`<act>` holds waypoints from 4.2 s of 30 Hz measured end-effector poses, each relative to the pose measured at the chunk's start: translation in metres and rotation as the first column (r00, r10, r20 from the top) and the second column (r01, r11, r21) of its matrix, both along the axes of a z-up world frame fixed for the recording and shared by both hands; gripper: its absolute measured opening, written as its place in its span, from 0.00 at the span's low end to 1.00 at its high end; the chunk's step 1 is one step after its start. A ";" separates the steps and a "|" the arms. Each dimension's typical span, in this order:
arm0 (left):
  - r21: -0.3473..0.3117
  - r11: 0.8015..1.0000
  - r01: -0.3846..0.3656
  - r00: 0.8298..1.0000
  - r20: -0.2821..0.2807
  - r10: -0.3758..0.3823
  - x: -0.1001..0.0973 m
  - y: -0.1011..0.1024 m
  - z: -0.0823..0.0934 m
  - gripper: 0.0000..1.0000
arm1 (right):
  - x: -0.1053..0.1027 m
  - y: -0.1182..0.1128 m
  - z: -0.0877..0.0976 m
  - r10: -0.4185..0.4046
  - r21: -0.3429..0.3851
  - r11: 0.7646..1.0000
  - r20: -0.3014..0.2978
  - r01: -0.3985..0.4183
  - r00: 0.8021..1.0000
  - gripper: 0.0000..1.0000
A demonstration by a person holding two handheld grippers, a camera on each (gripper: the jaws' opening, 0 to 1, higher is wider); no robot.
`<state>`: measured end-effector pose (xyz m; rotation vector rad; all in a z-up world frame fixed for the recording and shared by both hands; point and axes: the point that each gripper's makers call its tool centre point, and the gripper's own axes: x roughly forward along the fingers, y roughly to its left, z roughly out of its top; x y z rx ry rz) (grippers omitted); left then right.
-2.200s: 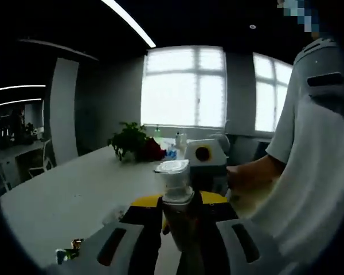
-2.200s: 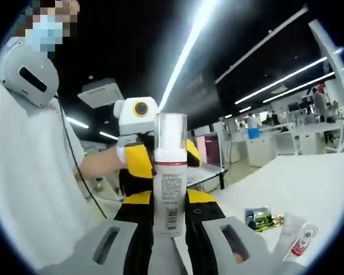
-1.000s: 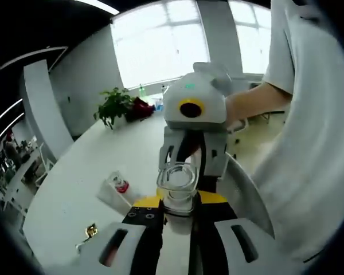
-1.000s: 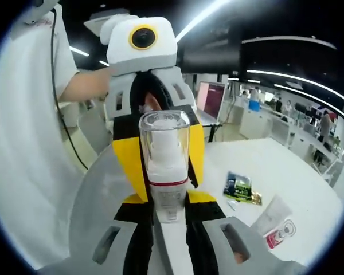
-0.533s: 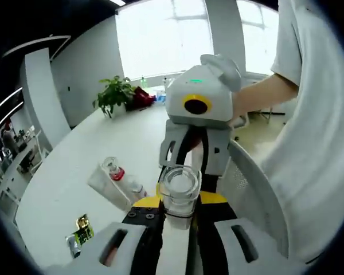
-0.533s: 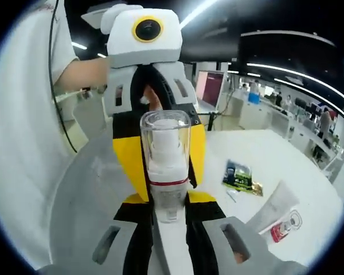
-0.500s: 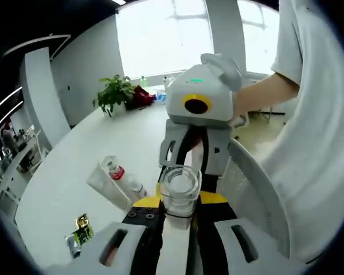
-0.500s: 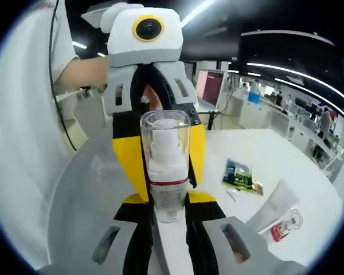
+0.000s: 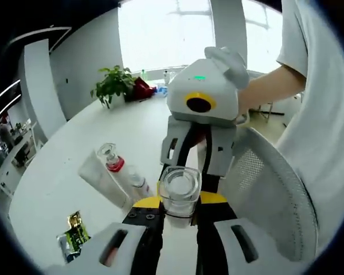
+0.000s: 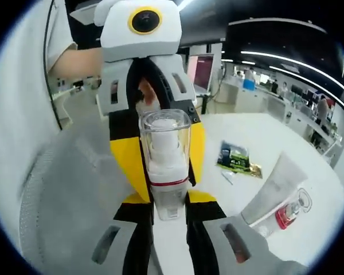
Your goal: Arrange the skincare products in the storage area until every visible bottle or jar stands upright without overlapping.
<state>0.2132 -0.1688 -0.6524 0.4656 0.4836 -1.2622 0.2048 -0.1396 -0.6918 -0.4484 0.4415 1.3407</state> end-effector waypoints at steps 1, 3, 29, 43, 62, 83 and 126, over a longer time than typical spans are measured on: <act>-0.001 1.000 0.000 1.000 -0.002 0.000 0.002 -0.001 -0.002 0.22 | 0.003 -0.002 -0.004 -0.012 -0.008 1.000 -0.005 0.011 1.000 0.21; -0.008 1.000 0.003 1.000 -0.009 -0.003 0.005 -0.004 -0.007 0.22 | 0.007 -0.005 -0.011 -0.025 -0.027 0.999 -0.011 0.025 1.000 0.22; 0.012 1.000 0.011 0.999 -0.044 -0.011 0.048 -0.013 -0.063 0.22 | 0.011 -0.042 -0.052 -0.240 -0.077 0.970 -0.117 0.232 0.964 0.42; -0.004 0.999 -0.044 0.998 -0.045 0.044 0.088 -0.023 -0.102 0.22 | 0.021 -0.070 -0.033 -0.443 0.006 0.893 -0.162 0.450 0.882 0.58; -0.078 0.992 -0.102 0.994 -0.043 0.099 0.104 -0.032 -0.105 0.22 | 0.025 -0.073 -0.042 -0.503 -0.012 0.861 -0.163 0.508 0.849 0.68; -0.097 0.991 -0.097 0.994 -0.056 0.092 0.104 -0.043 -0.105 0.23 | 0.027 -0.074 -0.042 -0.514 -0.003 0.853 -0.181 0.522 0.839 0.72; -0.057 0.984 -0.166 0.985 -0.063 0.162 0.087 -0.005 -0.090 0.37 | 0.031 -0.078 -0.040 -0.533 -0.005 0.842 -0.162 0.540 0.830 0.75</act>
